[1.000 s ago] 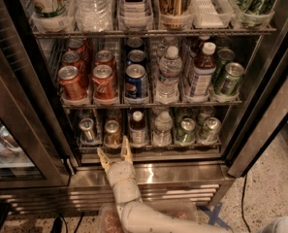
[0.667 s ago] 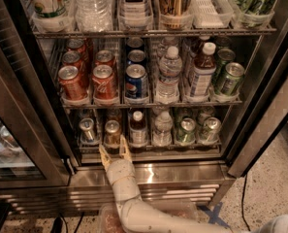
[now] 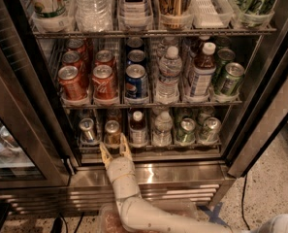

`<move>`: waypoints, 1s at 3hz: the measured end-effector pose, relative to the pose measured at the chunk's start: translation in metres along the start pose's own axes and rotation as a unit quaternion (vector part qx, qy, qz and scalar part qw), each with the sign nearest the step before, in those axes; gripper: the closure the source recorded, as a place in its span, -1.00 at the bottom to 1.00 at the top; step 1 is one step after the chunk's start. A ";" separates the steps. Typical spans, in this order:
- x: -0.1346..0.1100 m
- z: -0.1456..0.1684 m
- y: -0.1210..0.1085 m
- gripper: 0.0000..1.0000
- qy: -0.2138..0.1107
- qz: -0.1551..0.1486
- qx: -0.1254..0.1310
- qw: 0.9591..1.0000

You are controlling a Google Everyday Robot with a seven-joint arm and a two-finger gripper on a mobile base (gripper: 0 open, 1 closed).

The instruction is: Pick orange can from bottom shelf of fridge

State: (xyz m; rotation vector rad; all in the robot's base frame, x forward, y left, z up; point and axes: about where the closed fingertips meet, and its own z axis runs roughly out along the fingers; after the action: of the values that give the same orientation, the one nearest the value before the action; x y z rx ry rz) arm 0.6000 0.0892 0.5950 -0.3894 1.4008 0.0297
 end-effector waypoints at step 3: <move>0.014 0.038 -0.012 0.10 0.006 0.006 0.018 1.000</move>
Offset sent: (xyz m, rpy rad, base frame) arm 0.0165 -0.0126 -0.0078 -0.0137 0.0185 -0.0402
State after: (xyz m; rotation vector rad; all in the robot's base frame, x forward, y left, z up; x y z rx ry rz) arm 0.6420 0.0855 0.5889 -0.3526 1.4138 0.0113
